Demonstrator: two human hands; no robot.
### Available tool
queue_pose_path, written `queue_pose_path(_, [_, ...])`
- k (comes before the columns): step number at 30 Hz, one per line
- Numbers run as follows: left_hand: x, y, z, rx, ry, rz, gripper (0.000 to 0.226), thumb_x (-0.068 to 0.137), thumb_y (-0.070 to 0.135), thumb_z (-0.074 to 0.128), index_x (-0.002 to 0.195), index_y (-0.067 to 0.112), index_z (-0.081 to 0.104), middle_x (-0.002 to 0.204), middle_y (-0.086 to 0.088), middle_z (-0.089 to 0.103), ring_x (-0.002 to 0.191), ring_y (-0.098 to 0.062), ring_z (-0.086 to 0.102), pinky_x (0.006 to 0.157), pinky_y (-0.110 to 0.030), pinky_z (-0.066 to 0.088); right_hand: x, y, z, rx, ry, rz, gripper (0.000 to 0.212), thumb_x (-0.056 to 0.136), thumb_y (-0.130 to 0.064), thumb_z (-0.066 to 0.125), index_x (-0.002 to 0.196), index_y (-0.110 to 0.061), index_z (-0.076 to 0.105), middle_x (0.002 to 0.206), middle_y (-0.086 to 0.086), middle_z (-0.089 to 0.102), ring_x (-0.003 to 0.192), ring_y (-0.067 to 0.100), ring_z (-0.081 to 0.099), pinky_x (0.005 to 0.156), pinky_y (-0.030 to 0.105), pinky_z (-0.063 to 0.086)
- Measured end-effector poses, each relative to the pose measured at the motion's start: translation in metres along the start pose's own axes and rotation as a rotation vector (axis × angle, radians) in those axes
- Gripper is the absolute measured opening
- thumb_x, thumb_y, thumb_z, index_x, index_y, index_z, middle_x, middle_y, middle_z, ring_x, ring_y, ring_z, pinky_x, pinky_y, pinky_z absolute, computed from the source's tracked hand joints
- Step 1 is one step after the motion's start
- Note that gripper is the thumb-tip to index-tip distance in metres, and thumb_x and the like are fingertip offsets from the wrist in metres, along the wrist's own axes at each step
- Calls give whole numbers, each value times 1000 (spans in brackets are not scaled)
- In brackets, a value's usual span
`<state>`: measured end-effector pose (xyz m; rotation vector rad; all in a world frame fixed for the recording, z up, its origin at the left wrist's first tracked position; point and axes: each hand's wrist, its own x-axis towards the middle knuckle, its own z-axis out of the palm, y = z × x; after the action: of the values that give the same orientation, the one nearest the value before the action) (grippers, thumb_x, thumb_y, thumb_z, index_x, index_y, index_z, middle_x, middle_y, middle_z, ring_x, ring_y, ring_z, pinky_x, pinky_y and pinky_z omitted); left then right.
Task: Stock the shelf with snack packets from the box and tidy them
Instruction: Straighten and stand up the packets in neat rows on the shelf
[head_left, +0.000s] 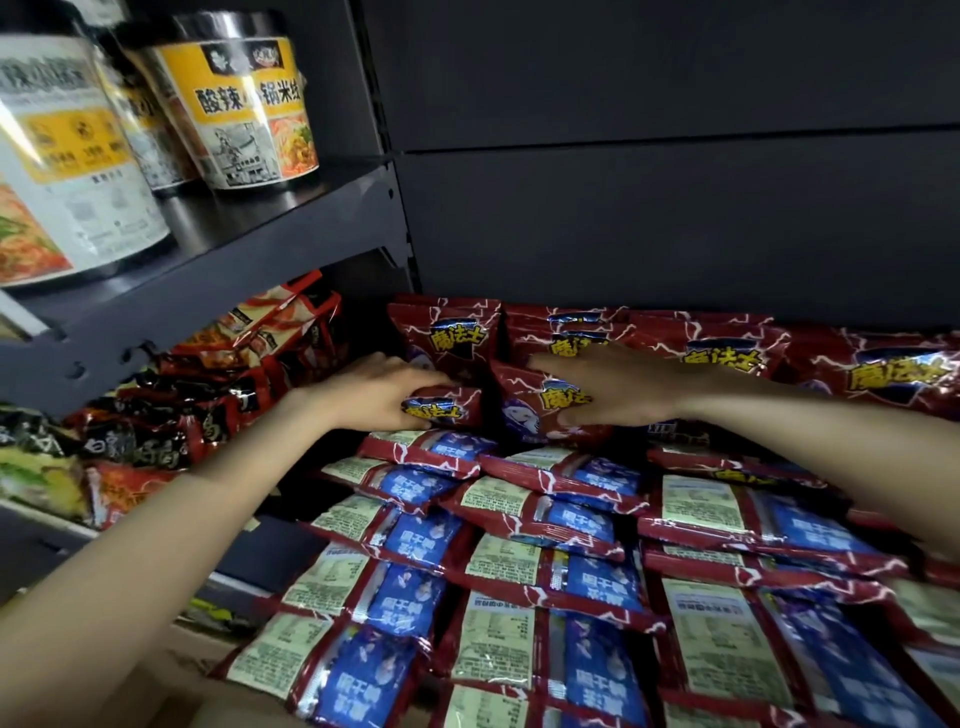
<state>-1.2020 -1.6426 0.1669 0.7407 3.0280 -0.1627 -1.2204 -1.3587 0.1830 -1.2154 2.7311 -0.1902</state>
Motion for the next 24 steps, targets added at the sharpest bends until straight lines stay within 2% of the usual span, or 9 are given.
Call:
queue_pose_path(3, [-3, -2, -5, -61, -35, 4, 62, 83, 39, 68, 139, 26, 44, 131, 7, 57, 108, -8, 59, 87, -15, 42, 0, -2, 3, -4, -45, -19, 70, 93, -33, 58, 150, -28, 16, 69, -10, 38, 61, 3, 45, 59, 12, 36])
queue_pose_path(6, [-3, -5, -7, -107, -56, -3, 62, 82, 41, 68, 138, 28, 44, 124, 6, 61, 99, -3, 58, 82, -13, 42, 4, 2, 4, -12, -33, -31, 75, 91, -36, 61, 150, -29, 15, 94, -3, 48, 97, 19, 57, 87, 32, 47])
queue_pose_path(9, [0, -7, -6, -111, -73, -72, 73, 80, 51, 66, 142, 29, 35, 125, -1, 59, 95, -12, 60, 79, -24, 47, 8, 15, -1, 121, -64, -32, 84, 82, -47, 66, 149, -23, 21, 129, 14, 50, 124, 30, 47, 102, 32, 36])
queue_pose_path(11, [2, -7, -7, -173, -80, -95, 75, 74, 58, 65, 138, 33, 37, 124, 0, 59, 94, -14, 60, 78, -25, 46, 12, 16, -3, 219, -100, -30, 104, 63, -69, 63, 148, -24, 24, 147, 7, 39, 134, 27, 38, 105, 28, 27])
queue_pose_path(13, [3, -7, -12, -173, -20, -113, 72, 71, 62, 64, 134, 34, 41, 132, 3, 55, 107, -17, 59, 84, -29, 49, 15, 14, -1, 238, -100, -8, 105, 63, -71, 62, 149, -26, 22, 148, 4, 37, 134, 26, 38, 104, 29, 28])
queue_pose_path(15, [5, -7, -14, -75, 130, -119, 64, 74, 59, 63, 129, 33, 46, 136, 7, 52, 109, -19, 60, 84, -32, 51, 16, 16, 3, 184, -34, 9, 90, 77, -53, 68, 149, -25, 22, 142, 8, 45, 127, 26, 45, 102, 32, 35])
queue_pose_path(17, [8, -4, -15, 4, 282, -79, 59, 77, 54, 64, 128, 28, 50, 134, 6, 54, 108, -20, 61, 84, -31, 49, 14, 14, 0, 14, 80, 11, 82, 84, -44, 66, 148, -20, 22, 117, 12, 59, 107, 24, 57, 90, 32, 44])
queue_pose_path(20, [17, -6, -10, 56, 445, 0, 58, 78, 44, 69, 128, 19, 54, 126, -1, 59, 112, -22, 56, 92, -30, 40, 8, 9, -6, -145, 199, 36, 79, 84, -42, 67, 145, -17, 25, 93, 2, 58, 86, 18, 57, 75, 30, 46])
queue_pose_path(24, [28, -9, 1, 94, 531, 41, 55, 80, 35, 69, 129, 14, 53, 118, -5, 59, 107, -24, 55, 91, -29, 34, 6, 8, -5, -374, 387, 39, 86, 79, -32, 73, 146, -23, 19, 124, 5, 49, 110, 22, 53, 83, 33, 51])
